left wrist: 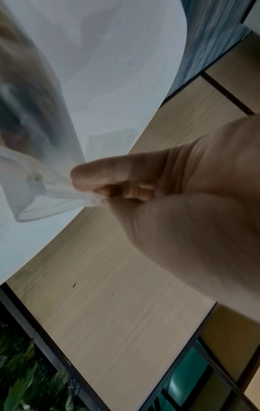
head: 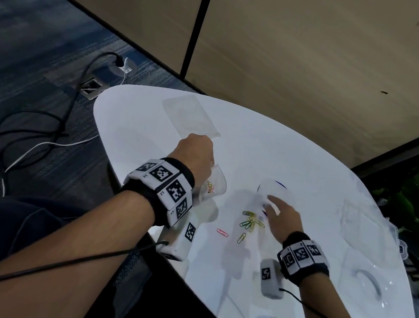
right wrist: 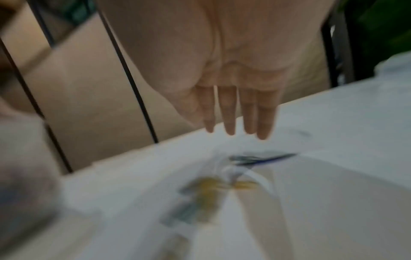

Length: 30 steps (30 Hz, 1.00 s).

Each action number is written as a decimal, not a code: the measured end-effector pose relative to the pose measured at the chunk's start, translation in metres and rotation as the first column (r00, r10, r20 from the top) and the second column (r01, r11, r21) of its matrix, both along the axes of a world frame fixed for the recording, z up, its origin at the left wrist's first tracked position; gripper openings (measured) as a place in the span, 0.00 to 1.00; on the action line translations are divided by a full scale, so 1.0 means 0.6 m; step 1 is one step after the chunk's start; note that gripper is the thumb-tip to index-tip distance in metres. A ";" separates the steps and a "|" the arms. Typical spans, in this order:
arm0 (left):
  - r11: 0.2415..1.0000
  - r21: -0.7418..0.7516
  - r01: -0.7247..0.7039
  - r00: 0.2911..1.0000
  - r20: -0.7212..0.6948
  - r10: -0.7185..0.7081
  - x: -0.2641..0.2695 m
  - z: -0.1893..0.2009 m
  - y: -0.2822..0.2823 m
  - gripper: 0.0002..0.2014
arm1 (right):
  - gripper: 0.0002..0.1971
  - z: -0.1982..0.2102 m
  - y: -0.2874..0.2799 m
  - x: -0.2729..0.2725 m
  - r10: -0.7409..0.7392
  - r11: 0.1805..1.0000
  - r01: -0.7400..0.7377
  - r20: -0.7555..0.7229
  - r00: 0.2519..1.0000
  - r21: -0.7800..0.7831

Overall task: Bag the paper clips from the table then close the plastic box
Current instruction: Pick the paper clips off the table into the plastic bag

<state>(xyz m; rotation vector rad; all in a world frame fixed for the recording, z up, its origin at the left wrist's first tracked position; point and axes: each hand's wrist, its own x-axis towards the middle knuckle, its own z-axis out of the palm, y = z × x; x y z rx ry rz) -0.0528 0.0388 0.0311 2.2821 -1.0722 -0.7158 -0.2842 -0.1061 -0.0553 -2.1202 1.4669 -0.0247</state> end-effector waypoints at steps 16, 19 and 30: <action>1.000 0.009 0.008 1.000 -0.028 -0.007 -0.006 0.004 -0.002 0.10 | 0.29 -0.103 0.170 -0.006 0.520 0.818 -0.574 -0.372 0.768 -0.042; 1.000 0.005 0.006 0.999 -0.036 -0.006 -0.009 0.004 0.001 0.10 | 0.37 -0.110 0.180 -0.014 0.520 0.792 -0.597 -0.374 0.768 -0.126; 1.000 -0.002 0.025 1.000 -0.016 -0.025 -0.010 0.006 0.001 0.09 | 0.06 -0.095 0.128 0.016 0.477 0.813 -0.546 -0.309 0.823 -0.203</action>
